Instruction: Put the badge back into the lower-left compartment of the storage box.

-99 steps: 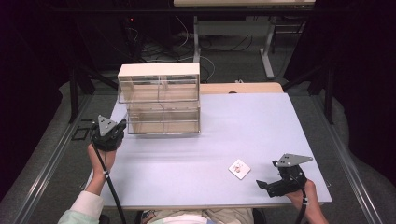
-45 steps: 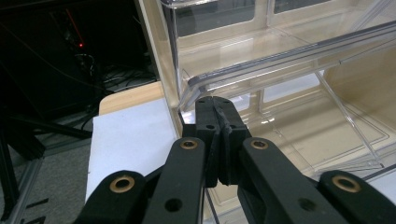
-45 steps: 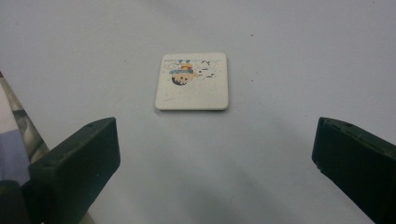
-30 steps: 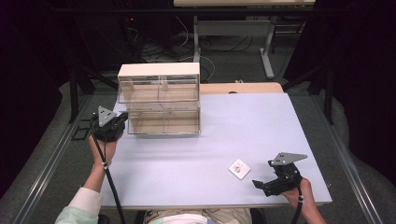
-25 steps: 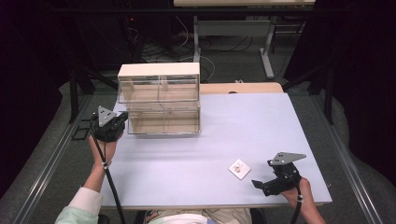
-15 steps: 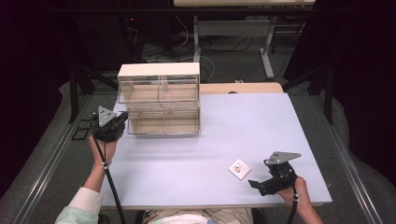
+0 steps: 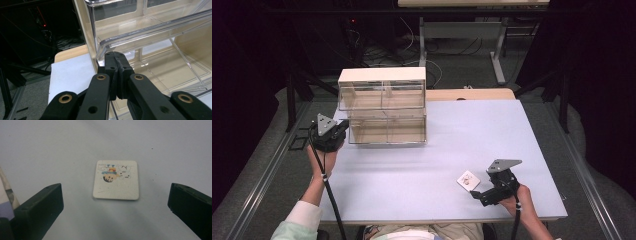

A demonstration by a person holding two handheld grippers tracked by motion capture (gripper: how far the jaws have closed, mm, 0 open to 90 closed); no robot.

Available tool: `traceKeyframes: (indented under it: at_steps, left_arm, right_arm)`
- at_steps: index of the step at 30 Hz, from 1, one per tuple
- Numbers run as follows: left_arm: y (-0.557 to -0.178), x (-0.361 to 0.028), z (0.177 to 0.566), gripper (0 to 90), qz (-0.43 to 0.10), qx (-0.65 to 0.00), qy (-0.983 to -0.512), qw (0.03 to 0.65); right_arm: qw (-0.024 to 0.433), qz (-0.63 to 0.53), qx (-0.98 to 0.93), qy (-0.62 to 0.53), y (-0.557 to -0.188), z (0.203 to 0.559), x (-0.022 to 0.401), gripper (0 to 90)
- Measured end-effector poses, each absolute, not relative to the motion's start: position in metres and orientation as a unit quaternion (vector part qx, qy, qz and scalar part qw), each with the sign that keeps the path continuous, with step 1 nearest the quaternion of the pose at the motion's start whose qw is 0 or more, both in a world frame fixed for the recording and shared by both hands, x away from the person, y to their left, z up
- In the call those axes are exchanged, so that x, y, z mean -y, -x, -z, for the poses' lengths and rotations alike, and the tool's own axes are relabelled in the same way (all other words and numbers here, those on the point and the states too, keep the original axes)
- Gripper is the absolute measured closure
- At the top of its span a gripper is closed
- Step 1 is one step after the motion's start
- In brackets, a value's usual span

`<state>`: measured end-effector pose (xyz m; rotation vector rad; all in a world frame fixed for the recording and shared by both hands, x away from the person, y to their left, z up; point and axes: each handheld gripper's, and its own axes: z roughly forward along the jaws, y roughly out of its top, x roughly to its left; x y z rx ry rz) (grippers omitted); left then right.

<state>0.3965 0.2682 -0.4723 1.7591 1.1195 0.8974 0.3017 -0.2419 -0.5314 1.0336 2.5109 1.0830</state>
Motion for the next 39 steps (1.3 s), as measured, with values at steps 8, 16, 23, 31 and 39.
traceKeyframes:
  at_steps: [8,16,23,31,39]
  left_arm:
    - [-0.397,-0.268,0.472,90.0,-0.361,-0.447,-0.702,0.422]
    - [-0.397,-0.268,0.472,90.0,-0.362,-0.446,-0.701,0.422]
    - [-0.397,-0.268,0.473,90.0,-0.364,-0.446,-0.701,0.422]
    - [-0.397,-0.268,0.473,90.0,-0.363,-0.447,-0.701,0.422]
    - [-0.397,-0.268,0.473,90.0,-0.363,-0.447,-0.701,0.422]
  right_arm:
    - [0.107,-0.357,-0.858,-0.353,-0.309,0.535,0.232,0.0]
    - [0.1,-0.341,-0.864,-0.357,-0.318,0.541,0.223,3.3]
    - [0.099,-0.333,-0.866,-0.361,-0.325,0.545,0.218,12.7]
    - [0.101,-0.317,-0.869,-0.365,-0.328,0.549,0.212,19.9]
    - [0.1,-0.307,-0.876,-0.358,-0.329,0.55,0.209,25.7]
